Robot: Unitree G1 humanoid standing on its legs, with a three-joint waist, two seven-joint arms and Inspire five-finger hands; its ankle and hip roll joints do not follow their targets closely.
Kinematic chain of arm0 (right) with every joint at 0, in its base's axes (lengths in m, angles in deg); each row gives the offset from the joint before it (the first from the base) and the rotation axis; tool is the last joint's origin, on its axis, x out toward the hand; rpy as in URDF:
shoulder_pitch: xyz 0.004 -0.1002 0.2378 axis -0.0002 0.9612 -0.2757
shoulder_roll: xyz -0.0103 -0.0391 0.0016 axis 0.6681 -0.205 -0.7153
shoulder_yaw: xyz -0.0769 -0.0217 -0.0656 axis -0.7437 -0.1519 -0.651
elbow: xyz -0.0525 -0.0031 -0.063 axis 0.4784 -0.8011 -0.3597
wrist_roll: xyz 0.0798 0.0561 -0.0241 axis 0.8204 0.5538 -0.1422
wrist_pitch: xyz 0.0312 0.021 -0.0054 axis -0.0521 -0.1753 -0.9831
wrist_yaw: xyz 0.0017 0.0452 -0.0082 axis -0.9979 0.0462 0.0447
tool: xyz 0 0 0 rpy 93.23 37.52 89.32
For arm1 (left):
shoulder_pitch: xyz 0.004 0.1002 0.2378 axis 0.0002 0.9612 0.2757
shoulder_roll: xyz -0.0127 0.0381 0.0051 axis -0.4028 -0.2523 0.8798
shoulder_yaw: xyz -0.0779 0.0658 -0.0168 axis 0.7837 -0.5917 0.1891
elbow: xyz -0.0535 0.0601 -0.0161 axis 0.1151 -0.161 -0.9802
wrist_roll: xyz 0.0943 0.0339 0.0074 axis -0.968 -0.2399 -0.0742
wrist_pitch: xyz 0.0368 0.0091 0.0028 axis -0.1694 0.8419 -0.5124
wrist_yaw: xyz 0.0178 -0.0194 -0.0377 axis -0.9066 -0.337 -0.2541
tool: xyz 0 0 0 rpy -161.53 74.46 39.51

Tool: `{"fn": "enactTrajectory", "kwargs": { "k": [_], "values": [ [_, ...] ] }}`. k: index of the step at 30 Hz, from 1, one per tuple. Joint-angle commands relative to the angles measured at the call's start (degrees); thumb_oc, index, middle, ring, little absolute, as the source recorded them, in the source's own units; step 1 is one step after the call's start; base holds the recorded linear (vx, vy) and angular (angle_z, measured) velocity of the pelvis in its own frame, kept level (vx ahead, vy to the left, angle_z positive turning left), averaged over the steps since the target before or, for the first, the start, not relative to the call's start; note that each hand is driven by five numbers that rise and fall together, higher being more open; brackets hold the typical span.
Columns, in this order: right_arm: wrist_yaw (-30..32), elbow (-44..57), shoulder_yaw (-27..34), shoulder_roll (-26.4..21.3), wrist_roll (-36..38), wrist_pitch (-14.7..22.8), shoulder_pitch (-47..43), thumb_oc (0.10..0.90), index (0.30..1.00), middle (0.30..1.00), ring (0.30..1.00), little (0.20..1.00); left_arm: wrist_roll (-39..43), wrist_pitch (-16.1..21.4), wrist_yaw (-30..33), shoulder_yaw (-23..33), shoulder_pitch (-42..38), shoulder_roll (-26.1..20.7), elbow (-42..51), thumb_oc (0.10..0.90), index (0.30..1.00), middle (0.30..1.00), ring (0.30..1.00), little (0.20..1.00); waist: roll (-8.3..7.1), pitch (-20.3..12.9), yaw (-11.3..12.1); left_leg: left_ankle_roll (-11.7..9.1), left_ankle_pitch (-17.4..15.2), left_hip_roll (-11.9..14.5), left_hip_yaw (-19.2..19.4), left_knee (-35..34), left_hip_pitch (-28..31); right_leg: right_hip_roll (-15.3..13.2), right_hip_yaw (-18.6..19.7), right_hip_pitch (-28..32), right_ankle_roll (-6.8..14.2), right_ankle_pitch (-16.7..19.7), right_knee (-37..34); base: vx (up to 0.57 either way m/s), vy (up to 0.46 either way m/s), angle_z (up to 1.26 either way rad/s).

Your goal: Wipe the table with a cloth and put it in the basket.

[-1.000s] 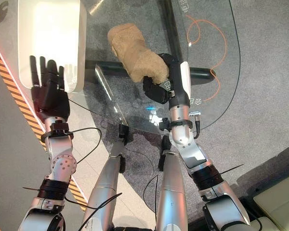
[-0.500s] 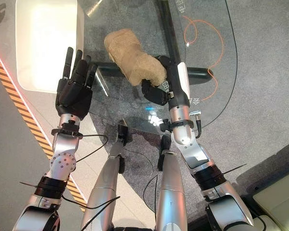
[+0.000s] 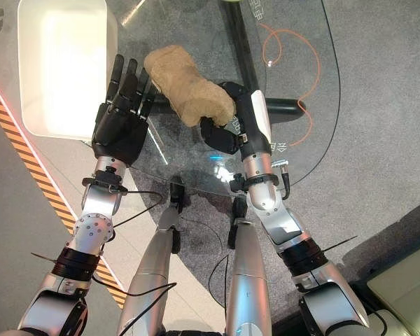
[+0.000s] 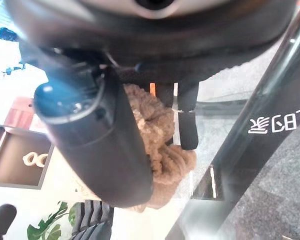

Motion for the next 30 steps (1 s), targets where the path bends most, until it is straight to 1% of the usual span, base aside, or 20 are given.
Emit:
{"fn": "enactTrajectory", "kwargs": {
  "k": [1, 7, 14, 18, 23, 30],
  "values": [
    [-0.52, 13.03, 0.35, 2.26, 0.21, 9.13, -9.47, 0.1, 0.3, 0.3, 0.3, 0.2, 1.06, 0.0, -3.94, 0.12, -6.2, 0.41, 4.43, 0.8, 0.9, 0.9, 0.9, 0.9, -2.66, -1.47, -0.3, 5.09, -10.8, -4.89, 5.27, 5.98, 3.43, 3.95, -1.0, 4.25, 1.32, 9.41, -15.52, 0.0, 0.0, 0.0],
    [-1.37, 13.81, -0.36, 2.2, 0.96, 8.82, -10.39, 0.1, 0.3, 0.3, 0.3, 0.2, 1.63, -0.24, -1.87, -0.44, -6.77, 0.64, 3.99, 0.8, 0.9, 0.9, 0.9, 0.9, -2.84, -1.47, -0.35, 5.06, -10.8, -4.94, 5.29, 5.77, 3.63, 3.93, -1.13, 4.54, 1.35, 9.43, -15.87, 0.0, 0.0, 0.0],
    [-1.84, 14.34, -1.15, 2.51, 0.81, 8.58, -10.95, 0.1, 0.3, 0.3, 0.3, 0.2, 0.09, 0.31, 1.08, -0.86, -7.31, 0.89, 3.09, 0.8, 0.9, 0.9, 0.9, 0.9, -2.87, -1.47, -0.27, 4.99, -10.69, -5.06, 5.16, 5.78, 3.43, 3.91, -1.25, 4.49, 1.31, 9.35, -15.94, 0.0, 0.0, 0.0],
    [-2.5, 14.5, -1.68, 2.58, 1.25, 7.82, -11.41, 0.1, 0.3, 0.3, 0.3, 0.2, -0.53, 0.44, 2.09, -0.89, -7.6, 1.02, 2.63, 0.8, 0.9, 0.9, 0.9, 0.9, -2.99, -1.47, -0.25, 5.03, -10.71, -5.06, 5.09, 5.79, 3.4, 3.96, -1.32, 4.44, 1.27, 9.28, -15.88, 0.0, 0.0, 0.0],
    [-2.42, 14.83, -2.06, 2.37, 1.09, 8.34, -11.48, 0.1, 0.3, 0.3, 0.3, 0.2, -1.98, -0.01, 4.96, -1.27, -7.79, 0.99, 2.39, 0.8, 0.9, 0.9, 0.9, 0.9, -2.98, -1.47, -0.22, 4.97, -10.57, -5.08, 5.13, 5.64, 3.45, 3.87, -1.47, 4.57, 1.27, 9.35, -16.07, 0.0, 0.0, 0.0],
    [-1.08, 15.28, -1.48, 2.67, 0.26, 8.9, -11.8, 0.1, 0.3, 0.3, 0.3, 0.2, -3.48, 2.24, 9.69, -0.53, -7.73, 1.39, 1.33, 0.8, 0.9, 0.9, 0.9, 0.9, -2.97, -1.47, -0.18, 4.97, -10.59, -5.25, 5.0, 5.66, 3.58, 3.94, -1.54, 4.7, 1.29, 9.18, -15.97, 0.0, 0.0, 0.0]
  ]
}}
